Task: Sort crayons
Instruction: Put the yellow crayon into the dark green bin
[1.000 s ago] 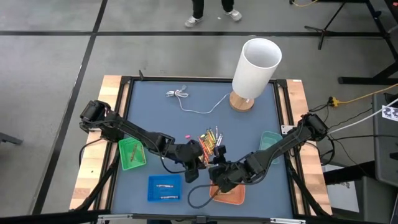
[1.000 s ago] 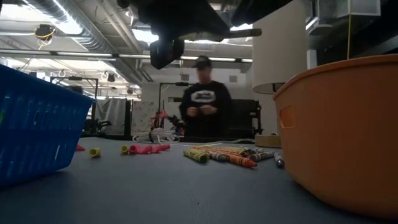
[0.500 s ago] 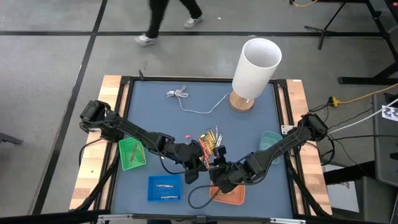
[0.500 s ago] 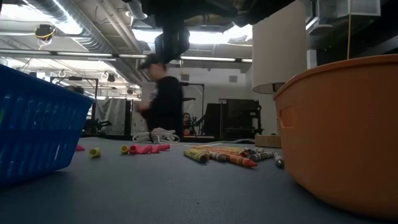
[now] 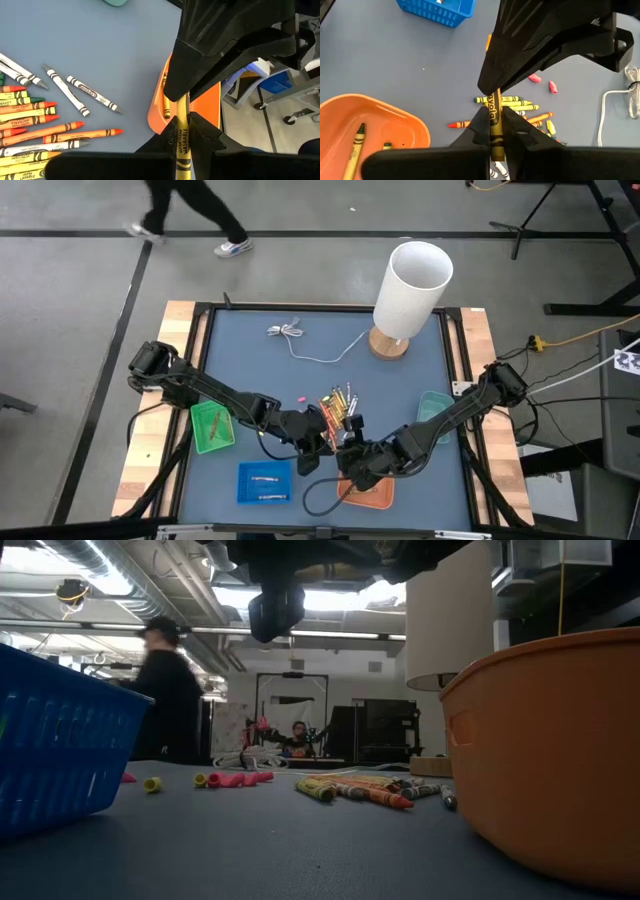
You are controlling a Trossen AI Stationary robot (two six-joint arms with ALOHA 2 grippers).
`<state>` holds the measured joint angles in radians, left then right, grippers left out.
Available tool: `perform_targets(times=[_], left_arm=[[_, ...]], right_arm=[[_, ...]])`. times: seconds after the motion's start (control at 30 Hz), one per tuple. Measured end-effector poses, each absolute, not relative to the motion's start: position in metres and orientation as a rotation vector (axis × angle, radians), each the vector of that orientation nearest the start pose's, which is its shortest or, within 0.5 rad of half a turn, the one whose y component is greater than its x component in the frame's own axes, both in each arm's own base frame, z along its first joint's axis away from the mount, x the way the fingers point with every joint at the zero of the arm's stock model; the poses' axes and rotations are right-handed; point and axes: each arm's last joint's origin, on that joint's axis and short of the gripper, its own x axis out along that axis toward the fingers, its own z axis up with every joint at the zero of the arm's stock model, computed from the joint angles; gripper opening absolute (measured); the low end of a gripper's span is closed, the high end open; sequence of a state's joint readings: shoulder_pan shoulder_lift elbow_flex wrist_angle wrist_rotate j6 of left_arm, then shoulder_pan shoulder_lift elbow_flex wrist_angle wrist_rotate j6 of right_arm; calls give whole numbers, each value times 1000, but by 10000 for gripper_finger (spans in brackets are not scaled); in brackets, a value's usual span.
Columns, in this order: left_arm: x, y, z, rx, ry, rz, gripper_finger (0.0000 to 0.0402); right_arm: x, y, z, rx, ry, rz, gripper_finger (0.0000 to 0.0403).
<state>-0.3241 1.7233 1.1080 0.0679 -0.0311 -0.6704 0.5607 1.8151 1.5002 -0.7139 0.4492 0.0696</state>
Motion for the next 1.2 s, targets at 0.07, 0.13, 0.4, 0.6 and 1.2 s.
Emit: perform_targets(times=[0.07,0.13,0.4,0.6,1.2], left_arm=[[358,-119,222,-552,612,-93,14],[358,-119,222,-552,612,-93,14],[358,-119,221,-550,618,-91,14],[357,-119,221,-546,631,-84,14],[355,-120,219,-514,670,-149,42]], right_arm=[[332,193,261,-433,901,70,21],[332,193,260,-433,901,69,29],[332,193,260,-433,901,69,20],[332,193,260,-434,901,69,25],[330,194,259,-420,926,110,26]])
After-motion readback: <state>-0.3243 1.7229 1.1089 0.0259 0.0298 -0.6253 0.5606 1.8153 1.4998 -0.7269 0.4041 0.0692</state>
